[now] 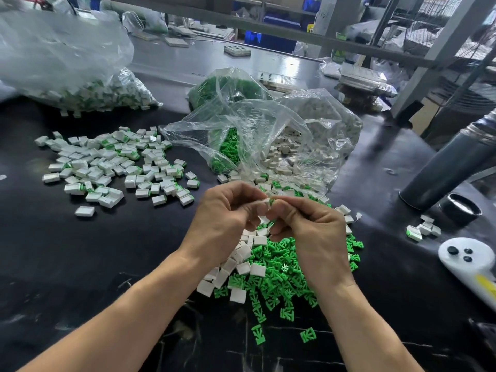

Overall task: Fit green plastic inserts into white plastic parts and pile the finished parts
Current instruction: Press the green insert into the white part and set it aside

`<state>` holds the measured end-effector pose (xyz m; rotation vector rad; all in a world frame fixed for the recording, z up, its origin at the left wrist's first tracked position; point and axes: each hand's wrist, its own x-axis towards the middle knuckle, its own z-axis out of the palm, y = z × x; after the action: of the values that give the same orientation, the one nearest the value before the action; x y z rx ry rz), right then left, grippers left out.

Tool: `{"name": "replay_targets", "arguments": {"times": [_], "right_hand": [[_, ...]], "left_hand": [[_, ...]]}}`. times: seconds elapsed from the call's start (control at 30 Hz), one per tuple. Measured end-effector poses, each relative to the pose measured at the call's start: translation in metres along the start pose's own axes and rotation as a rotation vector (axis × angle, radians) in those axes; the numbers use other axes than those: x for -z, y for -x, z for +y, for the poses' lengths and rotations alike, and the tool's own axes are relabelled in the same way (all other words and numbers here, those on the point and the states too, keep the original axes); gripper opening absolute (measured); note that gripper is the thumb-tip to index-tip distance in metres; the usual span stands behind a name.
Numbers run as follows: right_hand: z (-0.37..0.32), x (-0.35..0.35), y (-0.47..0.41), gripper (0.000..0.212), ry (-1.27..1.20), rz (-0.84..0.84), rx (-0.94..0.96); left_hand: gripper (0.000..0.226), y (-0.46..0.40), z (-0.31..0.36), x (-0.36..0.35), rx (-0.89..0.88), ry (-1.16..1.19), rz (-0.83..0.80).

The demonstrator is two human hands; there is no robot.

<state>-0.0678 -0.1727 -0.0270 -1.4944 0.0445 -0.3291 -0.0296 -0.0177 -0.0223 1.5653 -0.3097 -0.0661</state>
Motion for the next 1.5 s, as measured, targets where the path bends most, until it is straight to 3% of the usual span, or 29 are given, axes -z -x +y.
{"name": "replay_targets", "arguments": {"times": [0.3,0.5,0.67,1.0,1.17,1.33,1.5], "right_hand": [[0.001,-0.01,0.001,0.069,0.061,-0.064,-0.15],[0.003,-0.015,0.0,0.065,0.139,-0.039,-0.165],[0.002,-0.017,-0.001,0.059,0.001,-0.064,-0.13],[0.014,-0.021,-0.004,0.061,0.28,0.009,-0.031],[0.014,-0.021,-0.004,0.06,0.282,0.037,0.01],[0.016,-0.021,-0.004,0.073,0.326,0.039,0.078],[0.014,-0.024,-0.004,0.069,0.332,0.061,0.106]], "left_hand": [[0.006,0.0,-0.004,-0.005,0.024,0.052,-0.063],[0.006,0.003,-0.005,-0.012,0.04,0.078,-0.122],[0.005,0.004,-0.006,-0.015,0.016,0.041,-0.104],[0.021,0.004,-0.008,-0.015,0.007,0.026,-0.074],[0.019,0.003,-0.01,-0.015,0.002,0.023,-0.064],[0.014,0.003,-0.012,-0.014,0.002,0.009,-0.059],[0.009,0.003,-0.012,-0.013,-0.002,-0.008,-0.047]]}}
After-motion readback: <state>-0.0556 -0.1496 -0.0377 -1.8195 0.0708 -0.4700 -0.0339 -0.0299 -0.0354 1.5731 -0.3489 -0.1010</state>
